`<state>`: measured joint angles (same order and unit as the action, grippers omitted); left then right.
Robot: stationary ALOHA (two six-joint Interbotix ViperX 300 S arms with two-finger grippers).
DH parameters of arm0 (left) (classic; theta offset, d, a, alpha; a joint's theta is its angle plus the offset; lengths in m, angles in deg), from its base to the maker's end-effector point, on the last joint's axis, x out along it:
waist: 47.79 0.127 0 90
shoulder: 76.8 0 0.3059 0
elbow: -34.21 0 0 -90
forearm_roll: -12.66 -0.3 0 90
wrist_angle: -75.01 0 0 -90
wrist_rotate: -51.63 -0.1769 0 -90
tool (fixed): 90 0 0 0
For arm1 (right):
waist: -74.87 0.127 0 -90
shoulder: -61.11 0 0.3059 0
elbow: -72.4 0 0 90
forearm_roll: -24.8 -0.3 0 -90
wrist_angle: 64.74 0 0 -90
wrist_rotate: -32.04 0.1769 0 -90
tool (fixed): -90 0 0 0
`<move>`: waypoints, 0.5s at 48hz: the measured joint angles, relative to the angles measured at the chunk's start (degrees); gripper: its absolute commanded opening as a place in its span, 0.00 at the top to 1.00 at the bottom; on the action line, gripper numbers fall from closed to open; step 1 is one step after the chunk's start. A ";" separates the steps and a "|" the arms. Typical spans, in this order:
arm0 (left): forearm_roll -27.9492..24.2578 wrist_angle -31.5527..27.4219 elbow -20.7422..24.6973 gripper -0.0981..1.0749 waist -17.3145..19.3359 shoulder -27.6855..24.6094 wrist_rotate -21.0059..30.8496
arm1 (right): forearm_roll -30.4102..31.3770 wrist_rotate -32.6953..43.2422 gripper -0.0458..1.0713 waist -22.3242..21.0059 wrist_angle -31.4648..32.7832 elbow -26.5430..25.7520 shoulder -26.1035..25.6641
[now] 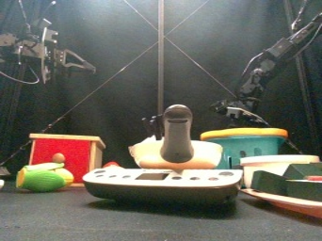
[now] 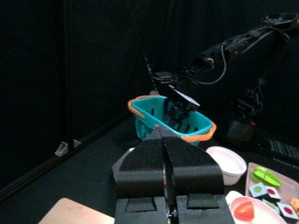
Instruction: Grab pot lid
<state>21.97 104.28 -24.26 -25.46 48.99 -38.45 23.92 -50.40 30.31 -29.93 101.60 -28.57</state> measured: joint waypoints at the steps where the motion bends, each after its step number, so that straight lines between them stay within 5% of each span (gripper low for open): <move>1: 0.09 0.00 -0.09 0.84 0.09 0.09 0.00 | -0.09 0.00 0.20 -0.18 0.00 0.00 0.09; 24: 0.00 -0.18 -0.09 0.84 0.70 0.26 -0.09 | -0.97 0.00 0.20 -1.49 -0.26 -3.16 7.12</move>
<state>21.97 104.10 -24.35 -24.76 49.26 -38.54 22.96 -50.40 28.81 -30.20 98.44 -21.45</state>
